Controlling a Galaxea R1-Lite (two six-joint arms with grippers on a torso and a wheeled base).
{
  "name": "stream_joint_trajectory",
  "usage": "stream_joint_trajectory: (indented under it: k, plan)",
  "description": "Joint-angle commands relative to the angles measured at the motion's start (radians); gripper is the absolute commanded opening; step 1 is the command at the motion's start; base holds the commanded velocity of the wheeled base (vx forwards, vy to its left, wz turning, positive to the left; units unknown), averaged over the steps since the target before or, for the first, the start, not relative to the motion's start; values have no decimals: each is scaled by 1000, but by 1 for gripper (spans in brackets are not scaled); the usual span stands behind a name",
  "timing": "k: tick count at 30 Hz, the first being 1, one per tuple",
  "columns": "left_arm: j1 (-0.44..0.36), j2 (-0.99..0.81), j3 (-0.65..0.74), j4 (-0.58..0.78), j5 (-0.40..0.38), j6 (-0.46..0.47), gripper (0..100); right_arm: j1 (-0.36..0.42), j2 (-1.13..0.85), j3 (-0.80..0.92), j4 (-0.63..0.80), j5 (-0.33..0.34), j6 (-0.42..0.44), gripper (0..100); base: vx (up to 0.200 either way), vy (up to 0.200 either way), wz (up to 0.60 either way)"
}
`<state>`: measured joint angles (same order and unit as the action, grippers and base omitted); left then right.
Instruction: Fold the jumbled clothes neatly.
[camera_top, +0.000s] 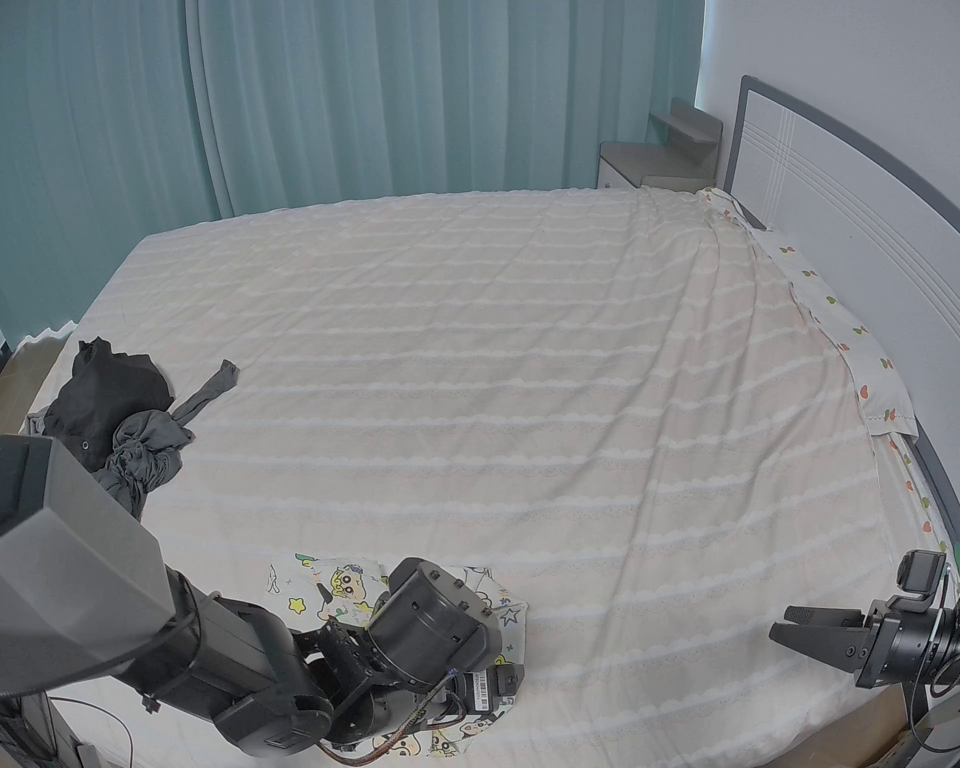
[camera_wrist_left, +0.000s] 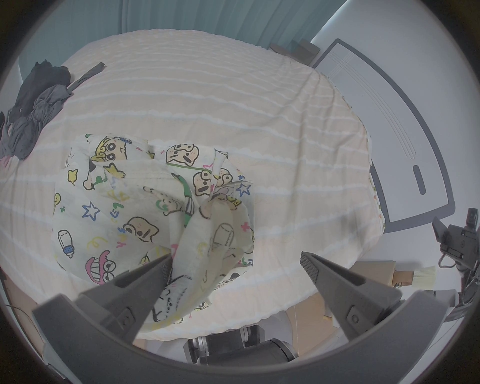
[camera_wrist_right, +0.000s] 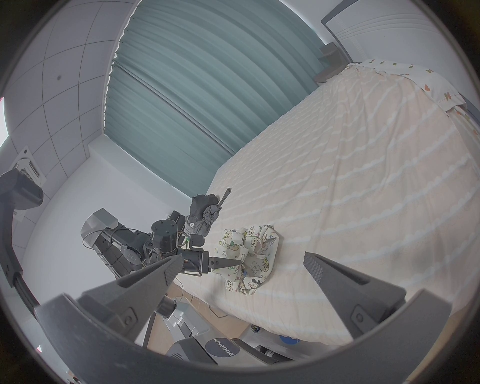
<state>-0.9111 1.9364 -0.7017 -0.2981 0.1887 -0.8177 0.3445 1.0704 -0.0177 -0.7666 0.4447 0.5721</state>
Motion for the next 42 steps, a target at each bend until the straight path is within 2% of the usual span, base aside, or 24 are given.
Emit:
stream_joint_trajectory:
  k: [1,12,16,23,26,28,33,35,36,42]
  plan:
    - [-5,-54,-2,0,-3,3,100,1,2,18,0,0,0,100,0,0,0]
    - [-5,-183,-7,-44,-100,0,100,1,-1,18,0,0,-1,100,0,0,0]
    - [3,-189,-1,-56,-100,0,100,1,0,18,0,0,0,100,0,0,0]
    - [38,-372,103,-44,-123,3,100,1,6,18,7,3,3,100,0,0,0]
    - [178,-522,237,-44,-198,8,100,5,11,13,12,5,5,100,0,0,0]
    - [291,-616,297,-42,-288,8,100,8,16,8,12,9,5,100,0,0,0]
    - [494,-755,361,-39,-445,8,100,31,65,-11,12,3,3,100,0,0,0]
    - [518,-769,370,-39,-466,8,100,37,71,-15,12,2,3,100,0,0,0]
    - [549,-787,390,-39,-503,6,100,47,91,-19,12,-1,3,100,0,0,0]
    - [574,-783,419,-42,-563,0,100,47,109,-44,13,-1,3,100,0,0,0]
